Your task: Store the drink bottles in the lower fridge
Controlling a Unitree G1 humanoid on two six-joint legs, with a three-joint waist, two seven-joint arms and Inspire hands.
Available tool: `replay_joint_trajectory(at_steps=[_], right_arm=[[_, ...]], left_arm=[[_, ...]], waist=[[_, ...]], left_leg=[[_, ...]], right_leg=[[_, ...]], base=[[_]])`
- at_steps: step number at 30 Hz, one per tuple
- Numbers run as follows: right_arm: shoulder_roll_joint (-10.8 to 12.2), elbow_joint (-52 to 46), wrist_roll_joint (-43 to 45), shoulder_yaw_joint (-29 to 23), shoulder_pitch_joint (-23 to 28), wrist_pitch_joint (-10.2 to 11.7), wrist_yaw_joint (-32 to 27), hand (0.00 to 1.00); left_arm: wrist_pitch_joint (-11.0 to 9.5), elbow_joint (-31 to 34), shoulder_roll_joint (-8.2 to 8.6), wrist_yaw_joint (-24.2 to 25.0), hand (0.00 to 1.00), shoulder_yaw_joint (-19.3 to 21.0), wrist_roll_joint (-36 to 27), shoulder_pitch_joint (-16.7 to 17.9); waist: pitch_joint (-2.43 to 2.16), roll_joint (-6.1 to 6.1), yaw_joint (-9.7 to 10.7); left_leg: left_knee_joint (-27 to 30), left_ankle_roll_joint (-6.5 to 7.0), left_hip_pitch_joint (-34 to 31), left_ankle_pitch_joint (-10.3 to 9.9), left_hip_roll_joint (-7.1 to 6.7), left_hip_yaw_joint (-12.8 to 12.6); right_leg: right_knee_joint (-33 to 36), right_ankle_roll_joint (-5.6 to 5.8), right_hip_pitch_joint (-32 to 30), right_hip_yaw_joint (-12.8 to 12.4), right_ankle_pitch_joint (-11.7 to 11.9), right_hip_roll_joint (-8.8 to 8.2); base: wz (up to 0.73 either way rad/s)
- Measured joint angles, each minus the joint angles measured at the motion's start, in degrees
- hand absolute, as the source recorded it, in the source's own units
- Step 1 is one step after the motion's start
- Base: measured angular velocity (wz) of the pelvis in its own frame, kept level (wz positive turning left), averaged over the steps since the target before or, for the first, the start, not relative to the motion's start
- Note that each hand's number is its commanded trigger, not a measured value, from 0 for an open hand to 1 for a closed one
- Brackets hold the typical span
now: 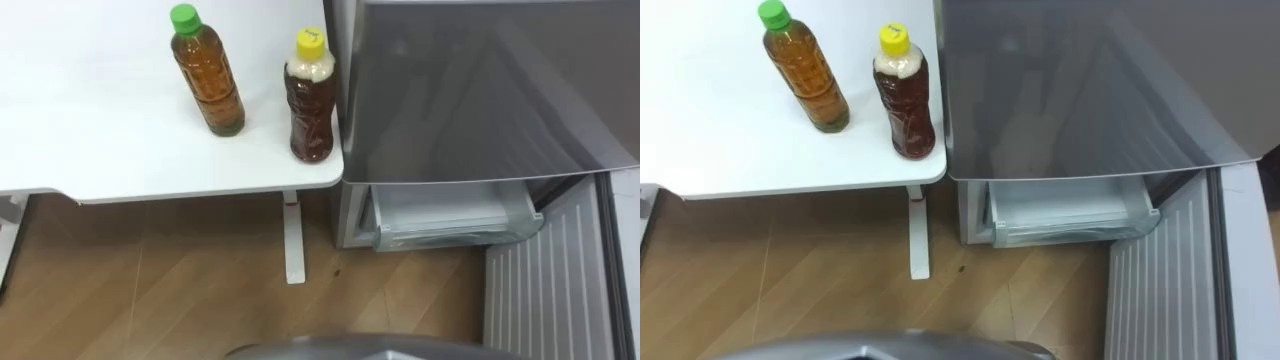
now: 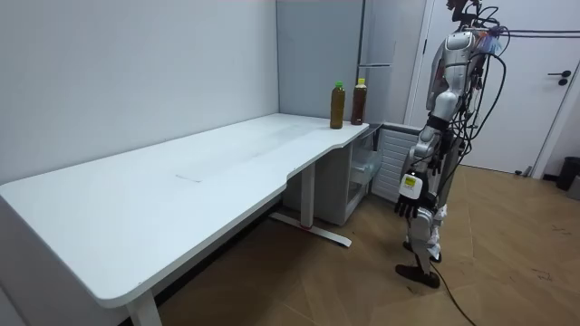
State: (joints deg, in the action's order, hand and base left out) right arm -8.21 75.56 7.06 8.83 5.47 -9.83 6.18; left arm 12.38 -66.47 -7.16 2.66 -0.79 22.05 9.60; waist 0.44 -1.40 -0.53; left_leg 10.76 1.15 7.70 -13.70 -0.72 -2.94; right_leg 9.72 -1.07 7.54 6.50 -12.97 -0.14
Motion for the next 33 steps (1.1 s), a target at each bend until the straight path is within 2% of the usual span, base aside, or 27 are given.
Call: replay_joint_trajectory(at_steps=[15,21,26,30,33], right_arm=[[0.0,0.09,-0.05,0.0,-0.04,0.4,-0.02,0.0],[0.07,0.45,-0.01,-0.12,-0.34,0.52,-1.39,0.0],[0.09,0.54,-0.53,-1.31,-0.34,0.6,-1.9,0.0],[0.07,0.58,-1.45,-1.38,-0.41,0.79,-3.06,0.0],[-0.01,0.64,-2.25,-1.41,-0.37,1.13,-3.66,0.0]], left_arm=[[-0.33,-0.49,0.0,-1.09,0.0,-0.04,-0.25,-0.07],[-0.8,-2.25,0.06,-2.94,0.0,0.15,-7.56,0.05],[-1.85,-1.65,0.33,-6.16,0.0,3.14,-12.49,0.89],[-3.67,-0.52,0.39,-11.17,0.0,7.95,-19.05,0.81],[-6.75,1.99,0.46,-15.09,0.0,10.6,-26.05,0.43]], waist=[[0.02,-0.04,0.1],[0.05,-0.04,0.12],[0.06,-0.04,0.04],[0.04,-0.19,-0.2],[0.12,-0.32,-0.79]], left_leg=[[0.01,0.0,-0.07,0.0,-0.02,0.0],[0.05,0.0,-0.11,0.0,-0.04,0.59],[0.04,0.0,-0.17,0.0,-0.04,0.72],[0.09,0.0,-0.52,0.0,-0.11,0.92],[0.05,0.0,-0.5,0.0,-0.16,1.56]], right_leg=[[-0.07,0.0,0.01,0.13,0.0,-0.07],[-0.05,0.0,-0.16,0.01,0.0,-0.02],[-0.08,0.0,-0.03,0.3,0.0,-0.39],[-0.07,0.02,-0.11,1.49,-0.02,-0.56],[-0.04,0.02,-0.14,2.15,-0.01,-0.61]], base=[[0.0],[0.0],[0.01],[0.13],[0.09]])
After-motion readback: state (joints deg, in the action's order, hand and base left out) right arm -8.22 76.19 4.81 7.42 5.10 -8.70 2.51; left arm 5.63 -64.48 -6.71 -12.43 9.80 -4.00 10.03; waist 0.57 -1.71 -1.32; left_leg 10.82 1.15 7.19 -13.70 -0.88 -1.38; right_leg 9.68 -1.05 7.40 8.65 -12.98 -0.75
